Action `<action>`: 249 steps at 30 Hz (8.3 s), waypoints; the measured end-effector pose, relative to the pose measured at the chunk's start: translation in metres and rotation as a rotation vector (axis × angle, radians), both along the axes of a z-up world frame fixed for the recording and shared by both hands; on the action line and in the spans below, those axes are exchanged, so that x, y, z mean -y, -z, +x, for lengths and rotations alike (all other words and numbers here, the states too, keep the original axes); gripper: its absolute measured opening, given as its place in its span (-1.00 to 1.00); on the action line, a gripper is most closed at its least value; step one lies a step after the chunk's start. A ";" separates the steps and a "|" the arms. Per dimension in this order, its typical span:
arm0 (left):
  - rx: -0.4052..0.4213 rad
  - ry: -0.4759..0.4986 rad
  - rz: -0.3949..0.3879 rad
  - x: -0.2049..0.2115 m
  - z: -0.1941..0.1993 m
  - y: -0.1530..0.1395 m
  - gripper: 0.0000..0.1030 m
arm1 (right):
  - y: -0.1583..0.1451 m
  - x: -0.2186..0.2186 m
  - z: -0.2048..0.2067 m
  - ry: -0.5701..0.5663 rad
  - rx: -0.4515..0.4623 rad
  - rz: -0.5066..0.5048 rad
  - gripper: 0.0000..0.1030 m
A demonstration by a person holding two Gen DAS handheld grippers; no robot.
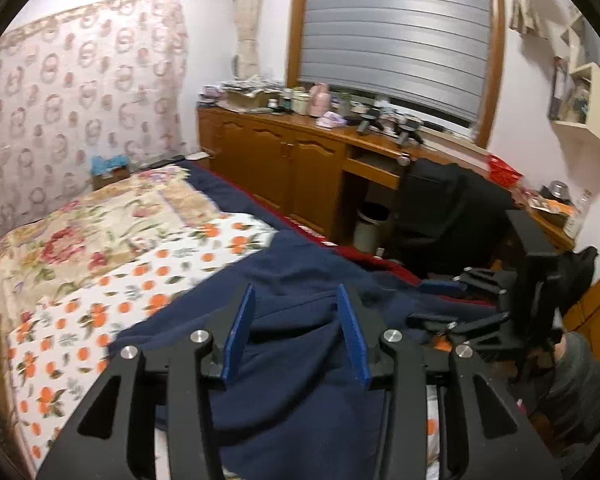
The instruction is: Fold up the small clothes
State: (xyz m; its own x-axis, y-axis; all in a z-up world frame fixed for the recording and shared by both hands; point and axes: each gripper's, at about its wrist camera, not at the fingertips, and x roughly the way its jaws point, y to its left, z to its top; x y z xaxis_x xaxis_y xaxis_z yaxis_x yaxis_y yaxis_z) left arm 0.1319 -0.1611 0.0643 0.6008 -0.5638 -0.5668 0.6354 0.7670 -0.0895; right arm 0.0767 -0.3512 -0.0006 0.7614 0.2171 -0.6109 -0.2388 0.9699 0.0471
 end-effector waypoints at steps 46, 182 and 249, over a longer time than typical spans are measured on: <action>-0.135 -0.356 0.010 -0.193 0.009 0.104 -0.19 | 0.007 -0.230 0.139 -0.456 -0.067 -0.226 -0.92; 0.331 -0.241 -0.168 -0.128 -0.070 -0.106 -0.96 | -0.181 -0.070 0.023 -0.286 0.400 0.076 -0.85; -0.236 -0.380 -0.006 -0.189 -0.019 0.141 -0.21 | 0.057 -0.118 0.094 -0.190 -0.259 -0.053 0.17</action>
State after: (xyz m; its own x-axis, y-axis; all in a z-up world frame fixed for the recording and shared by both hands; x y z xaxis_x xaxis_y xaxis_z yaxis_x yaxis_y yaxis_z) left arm 0.1133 0.0275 -0.0771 0.6201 -0.3319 -0.7108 0.2704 0.9410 -0.2034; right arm 0.1703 -0.2329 -0.0575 0.5280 0.3032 -0.7933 -0.4026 0.9118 0.0805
